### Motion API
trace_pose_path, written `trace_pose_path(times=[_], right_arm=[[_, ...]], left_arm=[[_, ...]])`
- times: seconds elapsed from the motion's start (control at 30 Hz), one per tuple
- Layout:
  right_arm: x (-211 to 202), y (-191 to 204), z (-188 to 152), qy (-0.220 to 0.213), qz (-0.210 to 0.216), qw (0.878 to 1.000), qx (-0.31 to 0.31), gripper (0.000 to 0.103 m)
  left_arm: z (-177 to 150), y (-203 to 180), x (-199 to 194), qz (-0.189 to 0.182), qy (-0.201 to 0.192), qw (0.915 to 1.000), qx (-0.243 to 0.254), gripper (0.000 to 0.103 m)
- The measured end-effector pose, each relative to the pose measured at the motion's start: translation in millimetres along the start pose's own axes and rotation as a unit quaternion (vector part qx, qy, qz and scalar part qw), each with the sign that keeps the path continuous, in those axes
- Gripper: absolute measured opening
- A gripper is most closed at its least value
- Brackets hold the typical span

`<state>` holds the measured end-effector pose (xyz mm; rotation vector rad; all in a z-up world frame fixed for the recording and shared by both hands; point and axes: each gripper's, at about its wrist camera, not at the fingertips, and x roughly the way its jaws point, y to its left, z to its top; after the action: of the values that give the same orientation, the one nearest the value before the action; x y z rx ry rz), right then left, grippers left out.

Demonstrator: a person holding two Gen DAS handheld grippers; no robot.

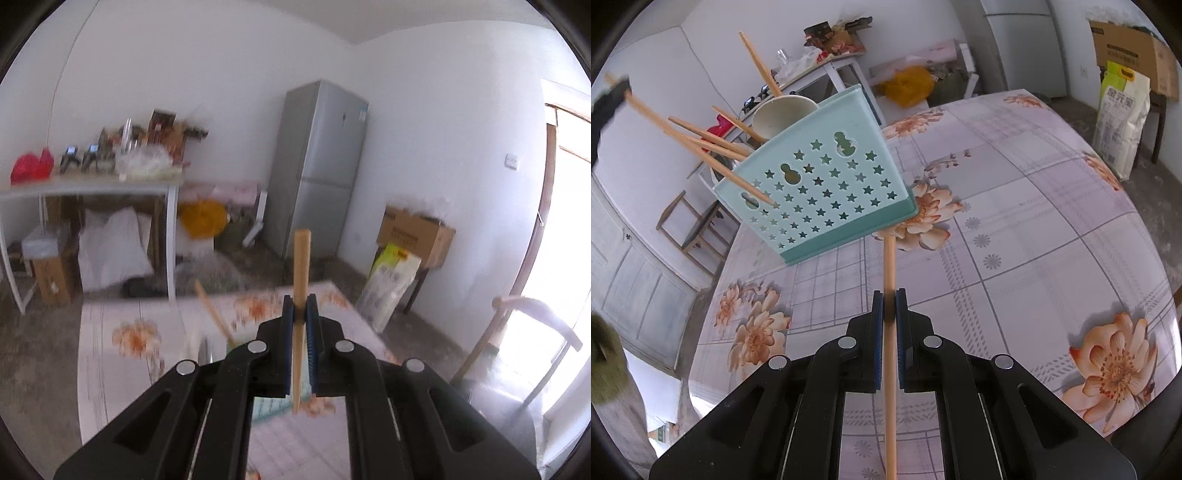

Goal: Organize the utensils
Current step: 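Lift the left tool's chopstick and drop it into the holder while right tool holds its chopstick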

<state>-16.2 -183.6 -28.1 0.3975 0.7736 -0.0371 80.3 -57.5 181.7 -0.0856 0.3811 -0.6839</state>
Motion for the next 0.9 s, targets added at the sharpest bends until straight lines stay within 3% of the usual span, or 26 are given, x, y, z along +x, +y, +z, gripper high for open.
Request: trace_pose_path(times=[0.3, 0.47, 0.53, 0.83, 0.9], right_arm=[[7.3, -7.9, 1.8, 0.007, 0.007, 1.0, 0.008, 0.005], [10.5, -14.5, 3.0, 0.009, 0.009, 1.0, 0.015, 0.005], [12.1, -17.6, 3.5, 0.01, 0.01, 1.0, 0.02, 0.005], [16.6, -25.8, 3.4, 0.015, 0.011, 0.999, 0.027, 0.005], [14.2, -25.9, 3.9, 0.011, 0.01, 1.0, 0.026, 0.005]], left_arm=[[72.1, -5.5, 15.4, 0.033, -0.076, 0.9961, 0.031, 0.006], [80.6, -1.8, 37.9, 0.063, -0.095, 0.9929, 0.036, 0.006], [73.8, 0.3, 56.9, 0.08, -0.088, 0.992, 0.042, 0.006], [14.5, 15.2, 118.6, 0.095, -0.007, 0.9949, 0.031, 0.006], [7.2, 16.8, 118.4, 0.087, 0.004, 0.9959, 0.025, 0.016]])
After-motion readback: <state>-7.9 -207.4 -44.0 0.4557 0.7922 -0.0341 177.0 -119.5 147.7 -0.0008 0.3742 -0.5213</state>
